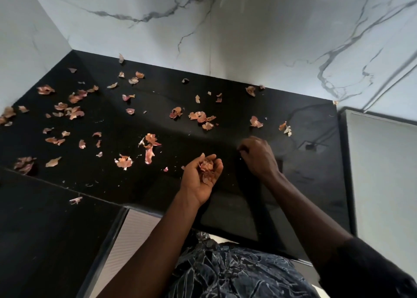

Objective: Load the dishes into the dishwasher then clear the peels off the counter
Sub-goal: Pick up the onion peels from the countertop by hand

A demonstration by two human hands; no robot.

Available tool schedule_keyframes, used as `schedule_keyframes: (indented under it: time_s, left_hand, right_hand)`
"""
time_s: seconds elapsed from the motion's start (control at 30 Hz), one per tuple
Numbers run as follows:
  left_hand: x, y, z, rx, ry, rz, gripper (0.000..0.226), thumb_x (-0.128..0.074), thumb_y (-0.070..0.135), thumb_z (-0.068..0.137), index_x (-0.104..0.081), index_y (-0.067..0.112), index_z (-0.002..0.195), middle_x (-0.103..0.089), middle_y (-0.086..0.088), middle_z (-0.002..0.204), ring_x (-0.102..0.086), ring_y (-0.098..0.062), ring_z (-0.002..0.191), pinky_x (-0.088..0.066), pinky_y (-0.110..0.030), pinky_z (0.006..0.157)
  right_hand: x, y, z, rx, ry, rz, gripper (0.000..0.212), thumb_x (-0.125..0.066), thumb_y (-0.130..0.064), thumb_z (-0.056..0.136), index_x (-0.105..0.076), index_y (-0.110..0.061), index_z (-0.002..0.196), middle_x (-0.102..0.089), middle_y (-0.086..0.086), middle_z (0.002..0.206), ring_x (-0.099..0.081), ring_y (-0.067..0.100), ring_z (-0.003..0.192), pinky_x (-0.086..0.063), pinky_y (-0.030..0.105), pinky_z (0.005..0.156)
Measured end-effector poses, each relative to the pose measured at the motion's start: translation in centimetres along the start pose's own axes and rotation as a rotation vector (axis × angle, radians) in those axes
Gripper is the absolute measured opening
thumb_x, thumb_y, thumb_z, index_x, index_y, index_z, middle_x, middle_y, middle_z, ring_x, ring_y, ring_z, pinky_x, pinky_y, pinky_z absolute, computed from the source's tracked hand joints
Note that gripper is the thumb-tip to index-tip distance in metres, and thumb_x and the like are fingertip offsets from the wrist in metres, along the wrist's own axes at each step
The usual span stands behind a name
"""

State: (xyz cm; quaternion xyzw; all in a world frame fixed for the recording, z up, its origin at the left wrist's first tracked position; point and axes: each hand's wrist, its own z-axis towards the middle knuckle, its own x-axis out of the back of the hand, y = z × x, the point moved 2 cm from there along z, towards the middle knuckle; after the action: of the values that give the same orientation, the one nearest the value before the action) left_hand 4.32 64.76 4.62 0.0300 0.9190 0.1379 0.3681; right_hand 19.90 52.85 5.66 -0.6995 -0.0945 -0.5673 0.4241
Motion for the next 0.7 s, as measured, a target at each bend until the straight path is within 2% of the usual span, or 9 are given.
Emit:
schedule_keyframes:
  time_s: [0.1, 0.17, 0.27, 0.33, 0.43, 0.5, 0.53, 0.6, 0.7]
  left_hand:
    - [-0.6, -0.7, 0.4, 0.017, 0.008, 0.037, 0.032, -0.055, 0.023, 0.101, -0.068, -0.003, 0.113, -0.070, -0.020, 0.106, -0.071, -0.026, 0.093, -0.061, -0.033, 0.069]
    - [-1.1, -1.3, 0.5, 0.023, -0.003, 0.078, 0.033, -0.052, 0.024, 0.102, -0.066, -0.001, 0.118, -0.071, -0.019, 0.107, -0.072, -0.025, 0.091, -0.060, -0.035, 0.071]
    - [-2.0, -2.0, 0.3, 0.016, -0.023, 0.146, 0.027, -0.047, 0.022, 0.103, -0.069, 0.007, 0.106, -0.072, -0.014, 0.095, -0.073, -0.022, 0.081, -0.057, -0.034, 0.073]
    - [-2.4, -2.4, 0.3, 0.023, -0.023, 0.153, 0.027, -0.048, 0.022, 0.103, -0.070, 0.007, 0.103, -0.073, -0.013, 0.094, -0.073, -0.022, 0.082, -0.057, -0.034, 0.077]
    - [-2.6, -2.9, 0.6, 0.075, -0.039, 0.078, 0.027, -0.053, 0.023, 0.101, -0.070, 0.002, 0.103, -0.071, -0.016, 0.104, -0.073, -0.023, 0.087, -0.061, -0.032, 0.071]
    - [-2.4, -3.2, 0.7, 0.087, -0.039, 0.032, 0.029, -0.057, 0.023, 0.099, -0.070, -0.002, 0.102, -0.068, -0.019, 0.107, -0.071, -0.024, 0.091, -0.062, -0.031, 0.071]
    - [-2.3, -3.3, 0.7, 0.081, -0.036, 0.027, 0.029, -0.057, 0.023, 0.099, -0.070, -0.003, 0.102, -0.067, -0.019, 0.106, -0.070, -0.024, 0.091, -0.063, -0.030, 0.070]
    - [-2.1, -3.6, 0.5, 0.071, -0.032, 0.026, 0.029, -0.056, 0.022, 0.099, -0.070, -0.003, 0.102, -0.067, -0.020, 0.104, -0.070, -0.024, 0.089, -0.063, -0.029, 0.070]
    - [-2.0, -3.9, 0.1, 0.072, -0.034, 0.022, 0.029, -0.056, 0.023, 0.100, -0.070, -0.003, 0.104, -0.068, -0.020, 0.105, -0.070, -0.023, 0.088, -0.062, -0.029, 0.069]
  right_hand:
    - [1.8, -3.5, -2.2, 0.066, 0.020, 0.113, 0.017, -0.061, -0.011, 0.095, -0.070, -0.022, 0.104, -0.061, -0.010, 0.108, -0.059, 0.001, 0.096, -0.047, 0.016, 0.080]
    - [2.9, -6.0, -3.6, 0.136, -0.015, 0.184, 0.015, -0.060, -0.014, 0.097, -0.069, -0.023, 0.106, -0.061, -0.012, 0.110, -0.059, 0.000, 0.098, -0.050, 0.017, 0.081]
    - [3.5, -7.9, -4.9, 0.218, -0.097, 0.172, 0.015, -0.060, -0.019, 0.098, -0.067, -0.026, 0.109, -0.062, -0.013, 0.110, -0.058, -0.002, 0.095, -0.049, 0.016, 0.080]
    - [3.9, -7.8, -5.0, 0.217, -0.094, 0.158, 0.015, -0.061, -0.023, 0.098, -0.068, -0.028, 0.111, -0.063, -0.015, 0.110, -0.058, -0.005, 0.093, -0.047, 0.013, 0.078]
    - [5.6, -5.4, -3.2, 0.117, 0.013, 0.243, 0.013, -0.065, -0.023, 0.097, -0.072, -0.025, 0.107, -0.068, -0.015, 0.103, -0.063, -0.007, 0.092, -0.047, 0.008, 0.078]
    - [6.7, -1.7, -0.7, 0.004, 0.137, 0.242, 0.012, -0.071, -0.021, 0.092, -0.077, -0.021, 0.101, -0.075, -0.008, 0.099, -0.066, -0.002, 0.092, -0.046, 0.007, 0.080]
    - [7.1, 0.9, 0.5, -0.083, 0.175, 0.216, 0.011, -0.073, -0.020, 0.089, -0.078, -0.020, 0.099, -0.076, -0.005, 0.097, -0.066, 0.000, 0.089, -0.048, 0.011, 0.078]
    - [7.5, 6.1, 2.3, -0.266, 0.211, 0.099, 0.014, -0.071, -0.018, 0.087, -0.079, -0.019, 0.098, -0.076, 0.002, 0.096, -0.070, 0.015, 0.088, -0.046, 0.022, 0.072]
    - [7.1, 11.4, 3.3, -0.351, 0.164, -0.105, 0.027, -0.066, -0.012, 0.087, -0.075, -0.017, 0.111, -0.068, 0.014, 0.109, -0.065, 0.035, 0.100, -0.047, 0.033, 0.079]
